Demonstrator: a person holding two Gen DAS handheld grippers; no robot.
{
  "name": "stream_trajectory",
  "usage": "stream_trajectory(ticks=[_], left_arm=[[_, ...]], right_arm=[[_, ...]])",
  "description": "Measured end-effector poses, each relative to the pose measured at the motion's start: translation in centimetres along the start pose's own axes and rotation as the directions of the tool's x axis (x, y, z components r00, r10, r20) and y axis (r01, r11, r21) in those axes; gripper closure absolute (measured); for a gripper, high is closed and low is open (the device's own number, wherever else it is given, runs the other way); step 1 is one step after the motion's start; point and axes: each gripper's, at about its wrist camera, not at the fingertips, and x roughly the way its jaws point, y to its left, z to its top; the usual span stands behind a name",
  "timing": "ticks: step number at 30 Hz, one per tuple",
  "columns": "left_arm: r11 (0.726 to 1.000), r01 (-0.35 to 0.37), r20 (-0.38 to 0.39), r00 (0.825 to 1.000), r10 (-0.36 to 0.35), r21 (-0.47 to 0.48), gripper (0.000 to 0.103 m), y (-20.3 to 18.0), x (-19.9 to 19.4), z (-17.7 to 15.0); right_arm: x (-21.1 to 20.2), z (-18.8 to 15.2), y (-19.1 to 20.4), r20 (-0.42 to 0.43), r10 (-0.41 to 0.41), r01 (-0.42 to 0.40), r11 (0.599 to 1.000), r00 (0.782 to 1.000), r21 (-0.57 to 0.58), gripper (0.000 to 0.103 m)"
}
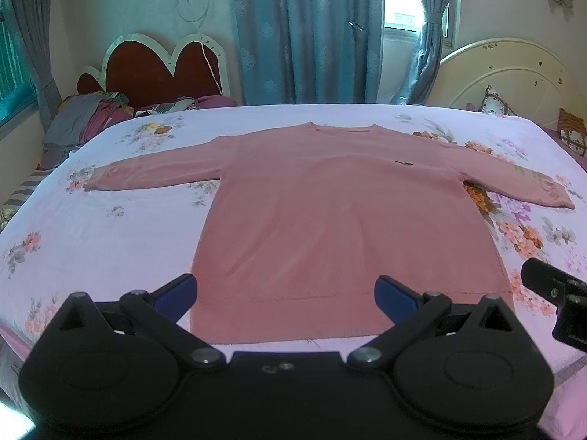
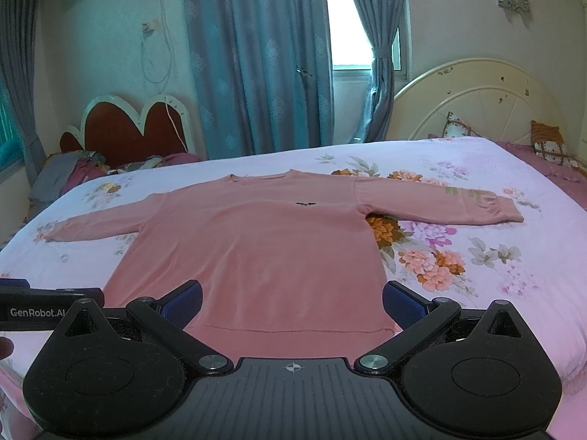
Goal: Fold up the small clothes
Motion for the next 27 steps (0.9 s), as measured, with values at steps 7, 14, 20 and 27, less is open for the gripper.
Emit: stream_trajectory(ticks=[7, 14, 20, 27], left_arm=[[1.000, 0.005, 0.001, 1.000, -0.005, 0.000, 0.000, 0.6, 0.9, 0.7], [0.999, 0.020, 0.005, 1.000, -0.020, 0.027, 0.000, 1.3, 3.2, 2.3], [0.998, 0.037, -0.001, 0.999, -0.037, 0.045, 0.000, 2.0, 6.0, 3.9], [0.997, 0.064, -0.019, 0.998, -0.063, 0.037, 0.000, 3.3, 10.2, 6.3]], right_arm=[[1.3, 0.7, 0.5, 0.007, -0.014, 0.014, 1.000, 1.000, 0.005, 0.000], [3.2, 1.6, 0.6, 0.021, -0.051, 0.050, 0.998, 0.999, 0.026, 0.000], [5.7, 2.7, 1.2, 0.026, -0.093, 0.093, 0.996, 0.995, 0.011, 0.000], [9.4, 4.2, 2.4, 0.010, -0.112, 0.112, 0.994, 0.994, 0.018, 0.000]])
